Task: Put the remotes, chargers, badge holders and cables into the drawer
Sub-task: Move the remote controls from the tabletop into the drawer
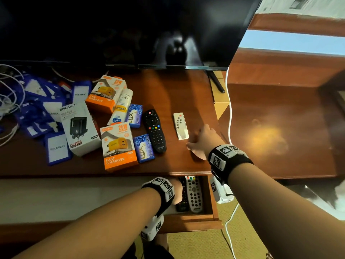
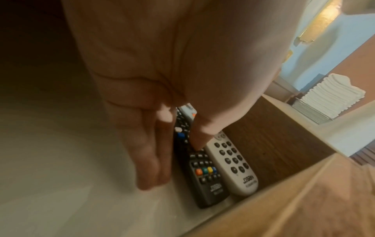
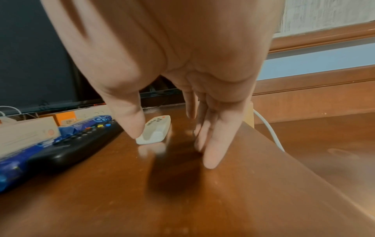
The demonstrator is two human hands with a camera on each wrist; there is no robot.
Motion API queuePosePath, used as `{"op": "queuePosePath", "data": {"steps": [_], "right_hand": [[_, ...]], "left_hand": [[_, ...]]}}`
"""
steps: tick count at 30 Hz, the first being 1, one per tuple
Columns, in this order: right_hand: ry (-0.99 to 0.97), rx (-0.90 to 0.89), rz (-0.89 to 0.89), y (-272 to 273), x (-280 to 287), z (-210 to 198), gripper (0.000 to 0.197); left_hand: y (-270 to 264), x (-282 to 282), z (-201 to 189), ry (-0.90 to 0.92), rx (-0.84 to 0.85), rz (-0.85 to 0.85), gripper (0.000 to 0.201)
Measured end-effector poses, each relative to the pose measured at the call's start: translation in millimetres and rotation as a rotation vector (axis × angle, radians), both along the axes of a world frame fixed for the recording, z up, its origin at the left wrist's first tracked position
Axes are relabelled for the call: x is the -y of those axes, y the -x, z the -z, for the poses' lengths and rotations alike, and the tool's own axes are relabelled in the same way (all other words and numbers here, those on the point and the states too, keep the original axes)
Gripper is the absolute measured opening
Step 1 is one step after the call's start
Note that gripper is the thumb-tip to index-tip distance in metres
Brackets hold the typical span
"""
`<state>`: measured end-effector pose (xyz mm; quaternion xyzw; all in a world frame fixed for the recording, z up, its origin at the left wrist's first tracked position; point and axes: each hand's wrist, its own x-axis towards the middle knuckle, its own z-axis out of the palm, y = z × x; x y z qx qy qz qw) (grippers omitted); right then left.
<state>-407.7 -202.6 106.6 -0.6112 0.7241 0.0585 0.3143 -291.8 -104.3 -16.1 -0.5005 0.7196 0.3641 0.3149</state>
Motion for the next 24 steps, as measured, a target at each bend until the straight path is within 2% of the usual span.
{"op": "queuePosePath", "data": {"steps": [4, 11, 13, 15, 18, 19, 22, 24], "right_hand": [[0.039, 0.000, -0.015, -11.6, 16.9, -1.4, 0.082], [0.067, -0.017, -0.061, -46.1, 45.0, -0.5, 0.090], [0.068, -0.031, -0.081, -52.5, 47.9, 3.4, 0.086], [0.062, -0.056, -0.082, -55.3, 48.2, 6.2, 0.080], [0.025, -0.088, -0.057, -51.3, 42.4, 8.2, 0.078], [0.007, -0.094, -0.046, -47.9, 38.9, 7.6, 0.078], [-0.035, -0.065, -0.009, -35.5, 23.0, 3.5, 0.077], [-0.016, -0.017, -0.012, -26.3, 6.9, -3.0, 0.075]], "left_hand": [[-12.6, -10.5, -28.2, 0.043, -0.030, -0.012, 0.038], [-52.3, -19.9, -141.4, 0.089, -0.078, -0.102, 0.038], [-70.6, -12.2, -164.7, 0.138, -0.124, -0.207, 0.033], [-85.2, 4.4, -179.3, 0.254, -0.175, -0.402, 0.032], [-98.0, 42.3, -177.9, 0.502, -0.137, -0.635, 0.037], [-98.9, 55.8, -174.6, 0.552, -0.097, -0.693, 0.044], [-97.0, 87.4, -159.1, 0.578, 0.052, -0.766, 0.080], [-90.9, 103.0, -147.9, 0.536, 0.138, -0.745, 0.093]]}}
